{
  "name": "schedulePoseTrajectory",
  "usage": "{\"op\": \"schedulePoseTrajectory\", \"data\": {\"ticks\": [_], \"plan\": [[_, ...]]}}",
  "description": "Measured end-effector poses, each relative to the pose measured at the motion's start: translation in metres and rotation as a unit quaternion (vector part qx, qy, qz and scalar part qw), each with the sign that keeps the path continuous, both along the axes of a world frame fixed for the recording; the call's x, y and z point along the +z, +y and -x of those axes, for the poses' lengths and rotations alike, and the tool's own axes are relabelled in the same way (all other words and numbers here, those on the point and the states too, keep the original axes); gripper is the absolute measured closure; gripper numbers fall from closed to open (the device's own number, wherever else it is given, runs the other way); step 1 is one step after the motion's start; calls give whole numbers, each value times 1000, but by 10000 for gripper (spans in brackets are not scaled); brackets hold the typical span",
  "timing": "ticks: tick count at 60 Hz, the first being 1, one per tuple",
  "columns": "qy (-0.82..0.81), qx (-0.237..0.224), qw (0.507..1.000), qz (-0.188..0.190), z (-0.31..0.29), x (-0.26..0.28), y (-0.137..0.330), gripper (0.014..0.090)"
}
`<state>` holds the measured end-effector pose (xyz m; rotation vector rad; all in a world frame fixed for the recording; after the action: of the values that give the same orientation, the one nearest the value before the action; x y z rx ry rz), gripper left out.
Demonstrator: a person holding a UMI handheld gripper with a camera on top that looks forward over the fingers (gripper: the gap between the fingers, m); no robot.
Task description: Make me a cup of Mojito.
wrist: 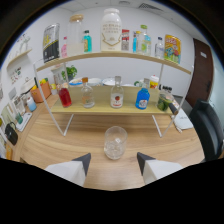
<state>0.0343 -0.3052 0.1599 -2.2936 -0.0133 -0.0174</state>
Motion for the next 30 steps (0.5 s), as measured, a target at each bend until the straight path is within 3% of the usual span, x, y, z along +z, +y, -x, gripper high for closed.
{"op": "schedulePoseTrajectory", "data": {"ticks": [30], "plan": [[6, 2, 1000, 4, -22, -15, -41, 187]]}}
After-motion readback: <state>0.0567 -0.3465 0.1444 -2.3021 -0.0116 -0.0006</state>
